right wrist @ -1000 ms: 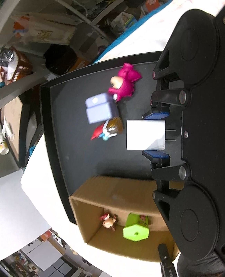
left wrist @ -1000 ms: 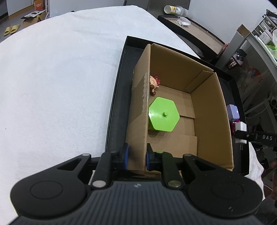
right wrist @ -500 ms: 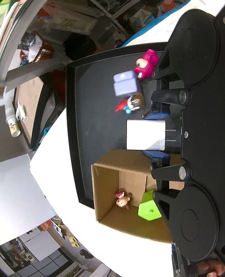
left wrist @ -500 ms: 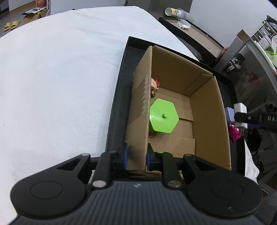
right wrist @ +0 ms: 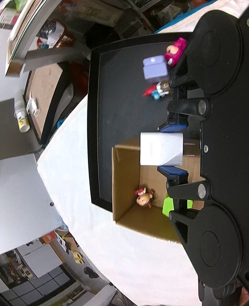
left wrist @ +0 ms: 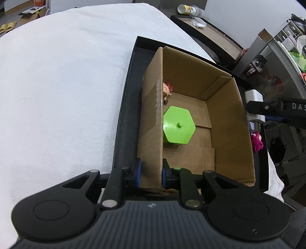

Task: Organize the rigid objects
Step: 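Lift the white charger plug with the right gripper and carry it over the box, then open the right gripper to drop the charger plug into the box, then move the right gripper to the pink figurine and grasp it, then carry the pink figurine over the box with the right gripper, then open the right gripper to release the pink figurine into the box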

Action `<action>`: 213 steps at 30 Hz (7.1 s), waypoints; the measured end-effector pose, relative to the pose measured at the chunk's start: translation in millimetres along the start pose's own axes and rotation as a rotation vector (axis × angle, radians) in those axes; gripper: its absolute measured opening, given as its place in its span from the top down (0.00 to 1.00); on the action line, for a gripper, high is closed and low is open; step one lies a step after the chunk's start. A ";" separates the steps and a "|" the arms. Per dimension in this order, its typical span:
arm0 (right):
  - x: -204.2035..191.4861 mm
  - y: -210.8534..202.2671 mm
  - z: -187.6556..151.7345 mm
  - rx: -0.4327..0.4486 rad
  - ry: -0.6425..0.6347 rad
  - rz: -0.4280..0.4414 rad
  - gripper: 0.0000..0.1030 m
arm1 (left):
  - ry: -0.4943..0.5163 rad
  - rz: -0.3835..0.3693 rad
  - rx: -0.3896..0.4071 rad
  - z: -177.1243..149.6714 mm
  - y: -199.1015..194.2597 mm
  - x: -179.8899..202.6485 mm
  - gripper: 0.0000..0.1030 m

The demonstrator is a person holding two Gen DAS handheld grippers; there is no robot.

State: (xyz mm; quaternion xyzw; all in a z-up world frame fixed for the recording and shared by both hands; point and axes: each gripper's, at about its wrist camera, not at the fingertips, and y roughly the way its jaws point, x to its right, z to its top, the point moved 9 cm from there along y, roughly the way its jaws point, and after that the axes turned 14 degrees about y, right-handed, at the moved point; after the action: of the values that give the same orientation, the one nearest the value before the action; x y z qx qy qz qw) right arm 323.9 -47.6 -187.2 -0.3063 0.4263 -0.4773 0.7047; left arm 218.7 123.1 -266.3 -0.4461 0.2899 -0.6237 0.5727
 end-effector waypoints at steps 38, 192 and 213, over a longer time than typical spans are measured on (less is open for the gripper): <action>-35.6 13.3 6.3 0.018 -0.066 0.022 0.44 | -0.012 -0.036 0.016 -0.9 -0.9 -2.3 0.80; -6.9 7.3 2.4 0.020 -0.184 -0.023 0.70 | 0.025 0.057 0.035 0.7 -4.1 4.6 0.84; -40.4 32.5 4.0 0.025 -0.210 -0.054 0.66 | 0.028 0.038 0.037 0.9 -4.0 2.5 0.83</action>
State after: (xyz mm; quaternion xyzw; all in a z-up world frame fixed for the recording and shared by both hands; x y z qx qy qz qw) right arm 333.6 1.9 -200.2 -0.3572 0.3357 -0.4668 0.7360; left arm 217.8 121.4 -261.9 -0.4209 0.2948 -0.6243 0.5884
